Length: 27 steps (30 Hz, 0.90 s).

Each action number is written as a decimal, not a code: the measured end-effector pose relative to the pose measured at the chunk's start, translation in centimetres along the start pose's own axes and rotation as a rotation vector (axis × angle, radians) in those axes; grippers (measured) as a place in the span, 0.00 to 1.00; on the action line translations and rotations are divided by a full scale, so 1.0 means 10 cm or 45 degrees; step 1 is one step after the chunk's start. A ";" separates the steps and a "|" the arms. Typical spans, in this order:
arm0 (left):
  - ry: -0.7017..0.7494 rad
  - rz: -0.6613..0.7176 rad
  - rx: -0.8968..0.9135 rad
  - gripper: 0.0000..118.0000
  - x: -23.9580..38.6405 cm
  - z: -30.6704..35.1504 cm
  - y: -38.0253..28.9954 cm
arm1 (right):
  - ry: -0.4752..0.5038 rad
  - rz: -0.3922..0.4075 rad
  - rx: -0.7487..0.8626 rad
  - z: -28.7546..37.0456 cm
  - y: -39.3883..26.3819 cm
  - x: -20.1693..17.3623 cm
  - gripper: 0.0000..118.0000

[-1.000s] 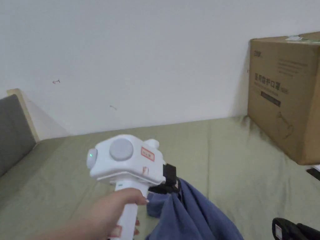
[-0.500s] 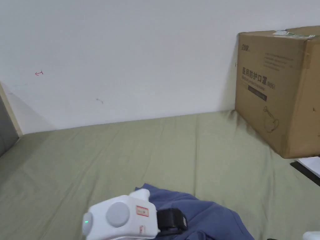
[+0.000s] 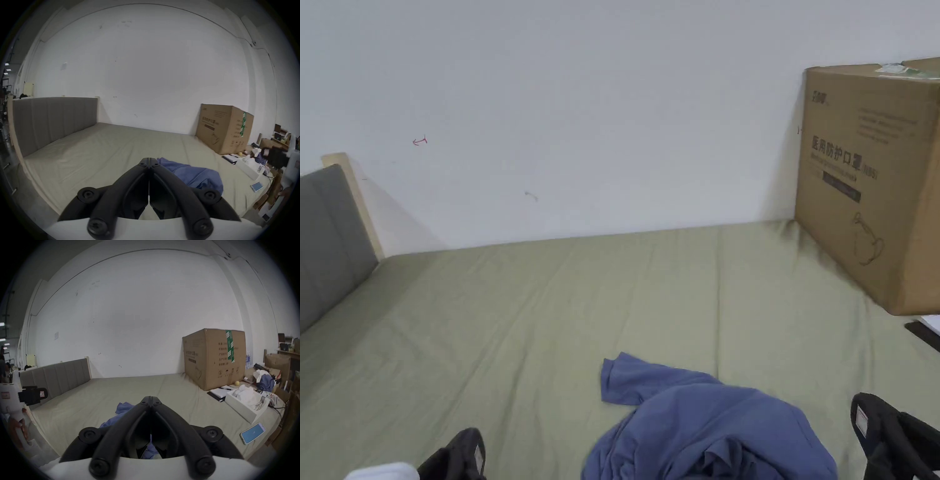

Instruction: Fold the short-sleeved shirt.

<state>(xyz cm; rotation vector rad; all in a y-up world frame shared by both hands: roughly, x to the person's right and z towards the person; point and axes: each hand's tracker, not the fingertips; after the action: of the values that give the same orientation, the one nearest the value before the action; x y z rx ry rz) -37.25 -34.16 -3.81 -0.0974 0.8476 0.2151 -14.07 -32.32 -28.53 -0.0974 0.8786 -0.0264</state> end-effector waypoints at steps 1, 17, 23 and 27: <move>-0.001 0.003 -0.012 0.00 -0.01 0.03 -0.03 | -0.004 0.009 0.002 0.03 -0.01 -0.03 0.00; -0.321 0.145 -1.289 0.02 -0.08 -1.46 -0.45 | 0.130 0.023 -0.118 -0.06 0.05 -0.09 0.00; -0.137 0.012 -1.323 1.00 0.07 -2.02 -0.98 | 0.137 0.081 -0.156 -0.08 -0.04 -0.09 0.00; -0.046 -0.031 -1.367 1.00 0.21 -2.23 -1.22 | 0.133 0.092 -0.210 -0.16 -0.11 -0.06 0.00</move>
<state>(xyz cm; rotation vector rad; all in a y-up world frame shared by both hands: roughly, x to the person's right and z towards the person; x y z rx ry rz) -49.47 -49.53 -20.11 -1.1011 0.6163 0.6303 -15.66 -33.54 -28.95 -0.2200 0.9877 0.1093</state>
